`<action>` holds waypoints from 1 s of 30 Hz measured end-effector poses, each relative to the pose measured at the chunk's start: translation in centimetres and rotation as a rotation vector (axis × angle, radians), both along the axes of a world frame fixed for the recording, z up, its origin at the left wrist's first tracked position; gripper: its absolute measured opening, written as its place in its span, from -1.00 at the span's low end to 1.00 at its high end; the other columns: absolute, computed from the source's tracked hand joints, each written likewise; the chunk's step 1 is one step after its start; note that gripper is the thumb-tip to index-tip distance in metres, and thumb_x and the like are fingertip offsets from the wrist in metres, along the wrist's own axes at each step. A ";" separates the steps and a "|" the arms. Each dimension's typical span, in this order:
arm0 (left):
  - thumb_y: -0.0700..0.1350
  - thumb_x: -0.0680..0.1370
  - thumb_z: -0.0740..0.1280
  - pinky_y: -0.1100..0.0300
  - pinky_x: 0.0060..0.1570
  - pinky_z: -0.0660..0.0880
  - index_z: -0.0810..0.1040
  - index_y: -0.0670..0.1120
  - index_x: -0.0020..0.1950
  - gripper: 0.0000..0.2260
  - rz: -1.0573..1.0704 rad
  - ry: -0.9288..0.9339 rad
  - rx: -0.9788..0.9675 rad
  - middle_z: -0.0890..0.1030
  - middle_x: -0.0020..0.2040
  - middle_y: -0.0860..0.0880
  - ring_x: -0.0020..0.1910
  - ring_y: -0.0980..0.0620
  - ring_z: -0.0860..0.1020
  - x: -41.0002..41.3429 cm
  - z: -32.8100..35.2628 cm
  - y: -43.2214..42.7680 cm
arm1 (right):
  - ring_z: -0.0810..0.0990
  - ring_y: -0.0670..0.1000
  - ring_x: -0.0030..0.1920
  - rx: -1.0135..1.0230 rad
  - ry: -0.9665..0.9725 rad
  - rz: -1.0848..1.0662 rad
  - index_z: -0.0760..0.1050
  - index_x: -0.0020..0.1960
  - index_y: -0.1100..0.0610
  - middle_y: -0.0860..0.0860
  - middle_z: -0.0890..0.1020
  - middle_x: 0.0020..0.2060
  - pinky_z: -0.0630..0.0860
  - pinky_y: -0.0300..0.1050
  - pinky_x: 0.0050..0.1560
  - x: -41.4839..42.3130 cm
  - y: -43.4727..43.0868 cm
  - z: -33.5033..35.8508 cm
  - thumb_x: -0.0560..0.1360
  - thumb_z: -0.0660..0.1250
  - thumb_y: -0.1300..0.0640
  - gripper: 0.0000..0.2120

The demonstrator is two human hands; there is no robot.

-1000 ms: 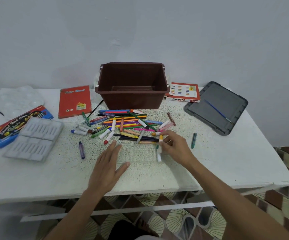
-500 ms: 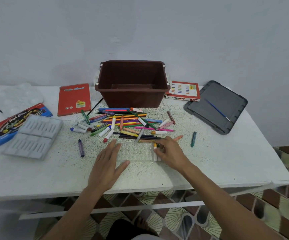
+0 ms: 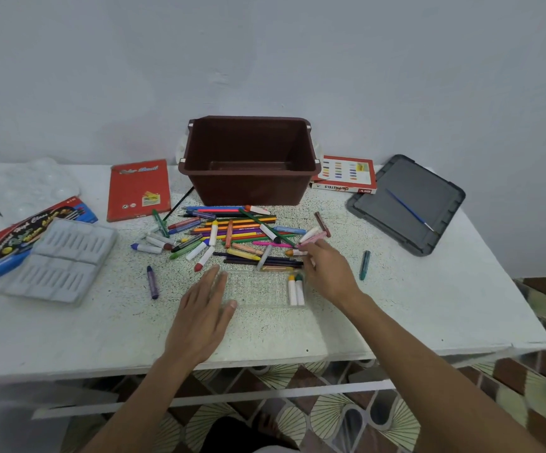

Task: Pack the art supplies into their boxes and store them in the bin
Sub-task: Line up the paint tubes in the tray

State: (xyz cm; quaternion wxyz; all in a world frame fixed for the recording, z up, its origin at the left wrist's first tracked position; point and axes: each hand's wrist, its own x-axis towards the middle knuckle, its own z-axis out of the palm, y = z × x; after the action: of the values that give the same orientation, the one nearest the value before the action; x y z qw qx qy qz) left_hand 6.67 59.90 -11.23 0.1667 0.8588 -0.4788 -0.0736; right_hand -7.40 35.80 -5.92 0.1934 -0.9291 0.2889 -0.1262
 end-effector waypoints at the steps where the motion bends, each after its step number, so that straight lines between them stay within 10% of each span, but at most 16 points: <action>1: 0.28 0.62 -0.20 0.14 0.50 -0.12 -0.02 -0.01 0.63 -0.37 0.002 0.002 0.000 -0.14 0.62 0.08 0.58 0.11 -0.11 0.0 0.0 0.0 | 0.57 0.16 -0.03 -0.037 0.016 0.012 0.56 0.26 0.20 0.12 0.59 0.06 0.53 -0.01 -0.15 0.3 -0.4 0.0 0.61 0.23 0.23 -0.73; 17: 0.31 0.62 -0.20 0.12 0.48 -0.11 -0.03 0.02 0.63 -0.36 -0.001 0.007 0.012 -0.16 0.61 0.10 0.59 0.08 -0.08 0.3 -0.1 0.1 | 0.53 0.15 -0.11 -0.378 0.178 0.279 0.52 0.25 0.10 0.15 0.59 -0.05 0.52 0.03 -0.13 1.9 -2.7 -0.8 0.47 0.41 0.26 -0.64; 22: 0.31 0.62 -0.18 0.11 0.48 -0.08 -0.01 0.01 0.63 -0.36 -0.002 0.012 0.010 -0.14 0.61 0.10 0.59 0.08 -0.07 0.2 0.0 0.0 | 0.47 0.10 -0.13 -0.108 -0.001 0.180 0.49 0.27 0.11 0.10 0.49 -0.06 0.30 -0.14 -0.20 1.5 -2.2 -0.1 0.52 0.29 0.32 -0.66; 30: 0.30 0.63 -0.15 0.03 0.49 0.01 0.02 0.00 0.62 -0.37 -0.002 0.011 0.014 -0.08 0.62 0.07 0.59 0.03 0.00 0.4 -0.1 0.0 | 0.59 -0.05 -0.26 0.440 -0.101 0.056 0.46 0.21 0.05 0.02 0.62 -0.23 0.53 -0.17 -0.22 0.2 1.8 2.0 0.55 0.38 0.19 -0.74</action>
State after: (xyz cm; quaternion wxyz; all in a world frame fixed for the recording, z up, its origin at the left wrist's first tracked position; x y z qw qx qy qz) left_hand 7.05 59.90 -11.37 0.1633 0.8591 -0.4782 -0.0817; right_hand -7.25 37.63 -3.89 0.4093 -0.8646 0.2733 -0.1011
